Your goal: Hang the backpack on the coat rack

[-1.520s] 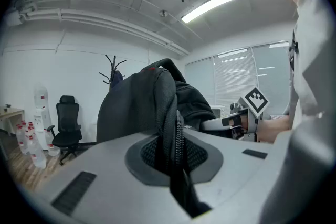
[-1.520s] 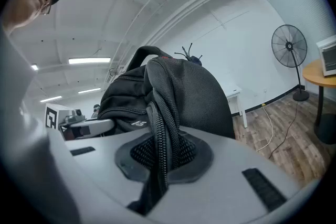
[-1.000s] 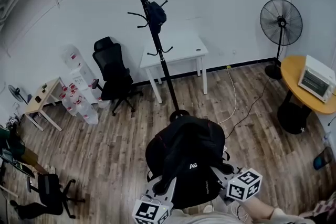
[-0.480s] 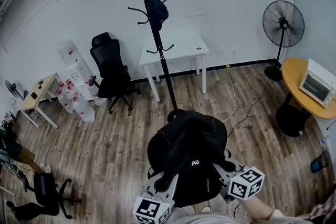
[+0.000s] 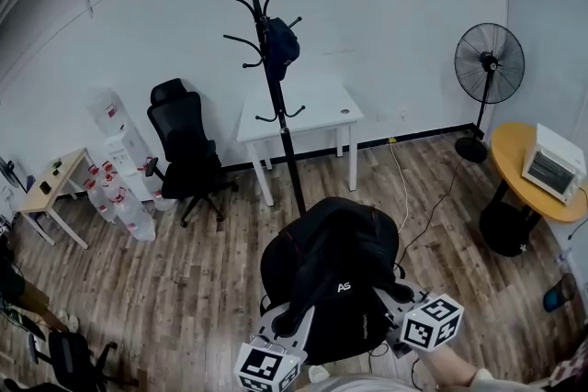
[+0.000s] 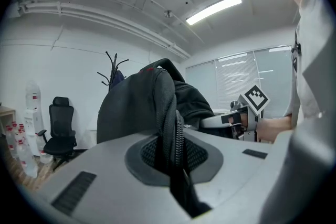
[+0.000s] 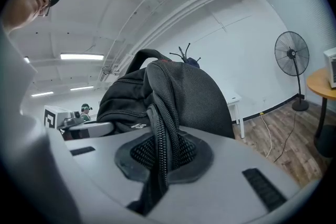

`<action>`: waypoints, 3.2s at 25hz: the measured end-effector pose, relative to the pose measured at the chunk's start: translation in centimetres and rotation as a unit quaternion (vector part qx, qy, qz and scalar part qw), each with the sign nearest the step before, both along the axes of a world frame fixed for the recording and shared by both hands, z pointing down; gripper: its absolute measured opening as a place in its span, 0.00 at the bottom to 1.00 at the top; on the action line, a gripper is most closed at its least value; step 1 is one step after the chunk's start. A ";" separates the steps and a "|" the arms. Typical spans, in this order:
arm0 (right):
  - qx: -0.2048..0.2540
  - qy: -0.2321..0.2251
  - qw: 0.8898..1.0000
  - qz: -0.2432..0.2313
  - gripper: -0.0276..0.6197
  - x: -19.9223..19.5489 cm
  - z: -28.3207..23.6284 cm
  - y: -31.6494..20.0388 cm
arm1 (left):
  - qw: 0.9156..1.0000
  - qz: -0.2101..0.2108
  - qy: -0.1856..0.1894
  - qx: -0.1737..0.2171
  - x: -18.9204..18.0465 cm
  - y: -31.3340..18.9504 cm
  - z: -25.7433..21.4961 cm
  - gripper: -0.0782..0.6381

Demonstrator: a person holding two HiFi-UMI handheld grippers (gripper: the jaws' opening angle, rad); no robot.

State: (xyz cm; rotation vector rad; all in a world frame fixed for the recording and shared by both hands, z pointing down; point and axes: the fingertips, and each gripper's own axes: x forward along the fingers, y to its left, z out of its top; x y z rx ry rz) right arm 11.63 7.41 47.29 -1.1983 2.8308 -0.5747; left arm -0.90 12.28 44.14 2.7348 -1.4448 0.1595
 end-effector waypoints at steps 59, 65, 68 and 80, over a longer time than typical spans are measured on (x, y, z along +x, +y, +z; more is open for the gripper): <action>0.080 -0.015 0.996 -0.028 0.09 -14.2 -14.2 -52.7 | 0.995 -0.056 -0.024 0.082 -14.4 -53.1 -13.2 0.14; 0.100 -0.029 0.994 -0.008 0.09 -16.2 -16.2 -55.5 | 0.992 -0.034 -0.035 0.114 -16.7 -56.6 -15.8 0.14; 0.111 -0.029 0.993 -0.002 0.09 -16.9 -17.9 -57.6 | 0.991 -0.032 -0.036 0.121 -17.4 -58.9 -17.5 0.14; 0.139 -0.030 0.990 -0.004 0.09 -16.7 -22.8 -64.1 | 0.990 -0.063 -0.009 0.123 -17.4 -64.9 -21.4 0.14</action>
